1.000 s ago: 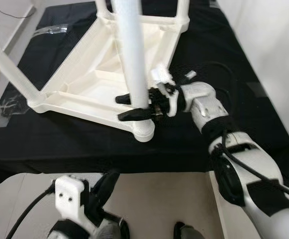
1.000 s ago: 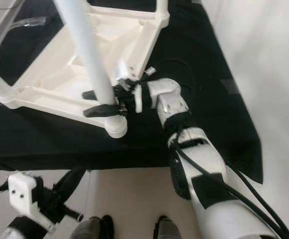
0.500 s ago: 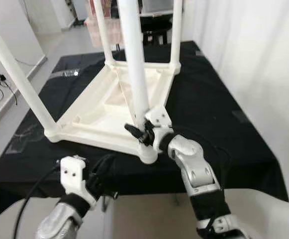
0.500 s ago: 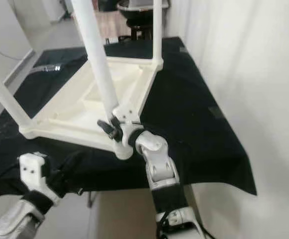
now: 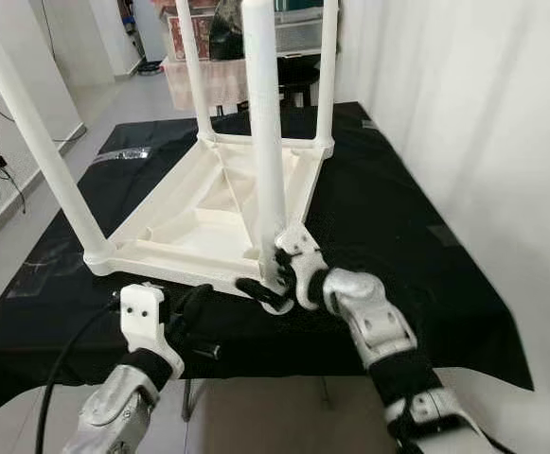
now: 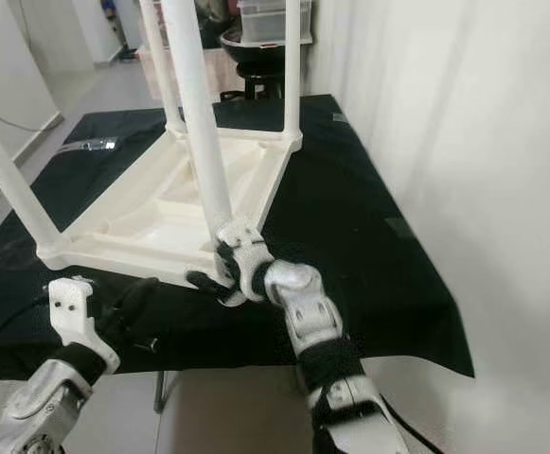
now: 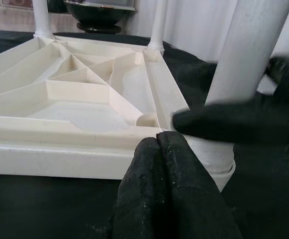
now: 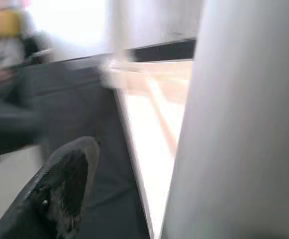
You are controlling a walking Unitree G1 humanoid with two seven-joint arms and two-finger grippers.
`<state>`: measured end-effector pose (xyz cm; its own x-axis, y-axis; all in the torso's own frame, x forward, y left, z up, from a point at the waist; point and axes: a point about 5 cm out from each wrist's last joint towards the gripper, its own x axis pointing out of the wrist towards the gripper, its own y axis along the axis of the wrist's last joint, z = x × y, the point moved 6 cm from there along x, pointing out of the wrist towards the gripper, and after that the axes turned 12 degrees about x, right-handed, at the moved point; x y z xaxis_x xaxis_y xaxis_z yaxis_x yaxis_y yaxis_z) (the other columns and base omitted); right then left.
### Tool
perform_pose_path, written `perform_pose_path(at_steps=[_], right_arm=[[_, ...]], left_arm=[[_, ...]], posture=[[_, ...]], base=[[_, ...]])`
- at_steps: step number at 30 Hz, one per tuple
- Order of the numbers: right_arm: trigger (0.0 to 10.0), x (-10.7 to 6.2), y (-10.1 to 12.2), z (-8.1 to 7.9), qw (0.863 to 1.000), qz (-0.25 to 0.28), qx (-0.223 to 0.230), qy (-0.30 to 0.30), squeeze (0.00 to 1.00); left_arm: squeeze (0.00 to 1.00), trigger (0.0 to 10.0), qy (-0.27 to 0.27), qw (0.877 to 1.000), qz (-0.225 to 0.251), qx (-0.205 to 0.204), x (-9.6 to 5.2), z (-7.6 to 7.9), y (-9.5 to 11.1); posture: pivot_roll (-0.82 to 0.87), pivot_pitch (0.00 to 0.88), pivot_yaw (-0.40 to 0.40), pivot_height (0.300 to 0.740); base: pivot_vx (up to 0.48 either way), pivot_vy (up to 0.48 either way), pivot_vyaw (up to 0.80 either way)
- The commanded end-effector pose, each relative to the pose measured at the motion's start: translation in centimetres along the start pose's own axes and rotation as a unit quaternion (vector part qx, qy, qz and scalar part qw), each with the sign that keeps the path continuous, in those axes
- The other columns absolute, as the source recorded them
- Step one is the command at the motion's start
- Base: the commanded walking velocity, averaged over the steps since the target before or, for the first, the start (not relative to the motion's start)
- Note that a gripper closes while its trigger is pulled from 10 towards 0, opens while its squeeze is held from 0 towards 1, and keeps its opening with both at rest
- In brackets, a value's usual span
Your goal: Building children table
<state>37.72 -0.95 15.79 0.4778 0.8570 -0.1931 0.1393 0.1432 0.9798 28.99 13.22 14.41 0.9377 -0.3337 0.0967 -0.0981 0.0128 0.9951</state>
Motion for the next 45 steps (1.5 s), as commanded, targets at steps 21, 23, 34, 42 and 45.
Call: perform_pose_path(at_steps=[21,23,34,42,45], right_arm=[[0.0,-0.9,2.5,1.0,0.989,-0.026,0.011,0.147,0.0],[0.0,-0.9,0.9,2.4,0.998,-0.026,0.013,0.062,0.0],[0.0,-1.0,-2.7,3.0,0.969,0.033,0.057,-0.24,0.0],[10.0,0.9,-2.5,1.9,0.986,0.021,0.077,-0.145,1.0],[10.0,1.3,-1.1,1.8,0.989,0.041,0.075,-0.117,1.0]], left_arm=[[0.0,10.0,0.006,1.0,0.003,0.001,0.0,0.0,-0.6],[0.0,10.0,0.006,1.0,0.004,0.0,-0.1,0.0,-0.6],[0.0,10.0,0.004,1.0,0.001,0.004,-0.3,-0.3,-0.8],[0.0,10.0,0.009,1.0,0.004,0.007,-0.3,-0.5,-0.6],[0.0,10.0,0.009,1.0,0.004,0.007,-0.2,-0.5,-0.6]], posture=[[-0.01,0.0,0.004,0.74],[-0.02,0.0,-0.007,0.74],[-0.04,0.0,0.018,0.74],[-0.04,0.0,0.019,0.74],[-0.04,0.0,0.023,0.74]], base=[[0.0,0.0,0.0],[0.0,0.0,0.0],[0.0,0.0,0.0],[0.0,0.0,0.0],[0.0,0.0,0.0]])
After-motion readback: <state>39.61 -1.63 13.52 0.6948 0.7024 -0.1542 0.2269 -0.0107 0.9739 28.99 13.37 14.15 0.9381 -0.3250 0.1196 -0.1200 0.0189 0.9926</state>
